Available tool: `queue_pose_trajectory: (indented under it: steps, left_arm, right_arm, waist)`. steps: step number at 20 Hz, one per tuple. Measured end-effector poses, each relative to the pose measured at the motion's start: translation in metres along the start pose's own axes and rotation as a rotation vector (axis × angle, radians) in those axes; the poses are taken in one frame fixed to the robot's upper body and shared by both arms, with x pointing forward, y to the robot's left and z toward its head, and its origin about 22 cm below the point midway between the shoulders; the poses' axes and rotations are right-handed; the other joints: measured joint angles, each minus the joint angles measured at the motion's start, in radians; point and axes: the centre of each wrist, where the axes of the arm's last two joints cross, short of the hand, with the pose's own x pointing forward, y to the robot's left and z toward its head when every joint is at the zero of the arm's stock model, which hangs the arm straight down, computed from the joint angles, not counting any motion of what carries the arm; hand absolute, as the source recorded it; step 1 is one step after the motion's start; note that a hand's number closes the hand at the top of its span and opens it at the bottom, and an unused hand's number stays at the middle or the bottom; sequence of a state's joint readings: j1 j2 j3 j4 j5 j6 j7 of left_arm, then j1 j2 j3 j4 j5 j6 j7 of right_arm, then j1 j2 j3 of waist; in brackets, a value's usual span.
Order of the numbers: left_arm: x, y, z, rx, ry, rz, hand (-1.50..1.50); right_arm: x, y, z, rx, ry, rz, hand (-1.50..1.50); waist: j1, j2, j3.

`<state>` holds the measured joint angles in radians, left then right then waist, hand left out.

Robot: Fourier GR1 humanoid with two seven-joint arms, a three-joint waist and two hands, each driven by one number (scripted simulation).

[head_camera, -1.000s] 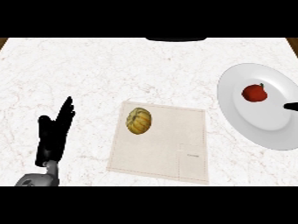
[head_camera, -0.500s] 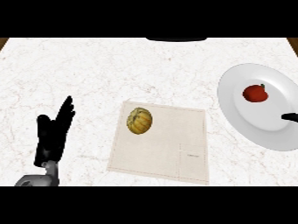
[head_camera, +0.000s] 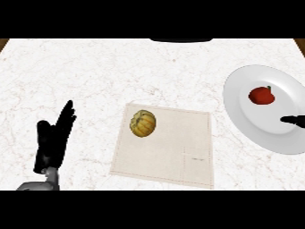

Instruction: Pick the bell pepper from the placemat and place it in the plate

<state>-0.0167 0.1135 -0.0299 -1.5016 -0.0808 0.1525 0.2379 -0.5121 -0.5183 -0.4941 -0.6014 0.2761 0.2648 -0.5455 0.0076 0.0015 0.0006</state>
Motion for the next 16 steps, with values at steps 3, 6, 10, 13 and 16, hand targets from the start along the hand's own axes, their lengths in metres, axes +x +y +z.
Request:
queue_pose_trajectory:
  steps: [3, 6, 10, 13, 16]
  left_arm:
    - [0.000, -0.001, 0.003, -0.004, 0.003, 0.007, 0.00]
    - [0.000, 0.002, 0.002, -0.004, -0.001, 0.005, 0.00]
    - [-0.002, -0.002, -0.002, 0.000, -0.005, 0.003, 0.00]
    - [0.000, -0.001, -0.005, -0.005, -0.007, 0.000, 0.00]
    - [-0.004, 0.000, -0.006, -0.009, -0.005, 0.001, 0.00]
  right_arm:
    - [-0.009, 0.001, 0.006, -0.011, 0.015, 0.019, -1.50]
    - [-0.009, -0.009, 0.007, -0.027, 0.026, 0.042, -1.50]
    - [-0.010, -0.022, 0.007, -0.051, 0.046, 0.056, -1.50]
    - [-0.015, -0.036, 0.016, -0.061, 0.060, 0.070, -1.50]
    - [-0.018, -0.040, 0.019, -0.079, 0.065, 0.080, -1.50]
  waist:
    - [0.001, 0.000, 0.000]
    - [0.000, 0.000, 0.000]
    - [0.004, 0.002, 0.000]
    - [0.005, 0.003, 0.001]
    - [0.009, 0.004, 0.001]
